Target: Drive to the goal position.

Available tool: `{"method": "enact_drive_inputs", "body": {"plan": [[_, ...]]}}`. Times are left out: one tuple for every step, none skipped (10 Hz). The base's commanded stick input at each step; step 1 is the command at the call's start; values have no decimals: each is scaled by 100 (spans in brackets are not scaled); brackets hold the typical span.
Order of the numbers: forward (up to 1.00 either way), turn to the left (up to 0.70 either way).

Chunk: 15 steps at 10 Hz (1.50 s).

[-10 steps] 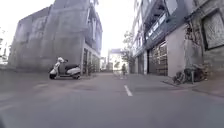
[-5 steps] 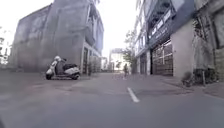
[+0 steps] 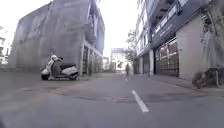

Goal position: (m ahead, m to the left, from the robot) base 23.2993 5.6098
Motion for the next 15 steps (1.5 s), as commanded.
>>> {"method": "enact_drive_inputs", "body": {"plan": [[100, 0], [100, 0], [100, 0], [100, 0], [100, 0], [100, 0], [100, 0], [100, 0], [100, 0], [100, 0], [100, 0], [100, 0], [100, 0], [100, 0], [100, 0]]}}
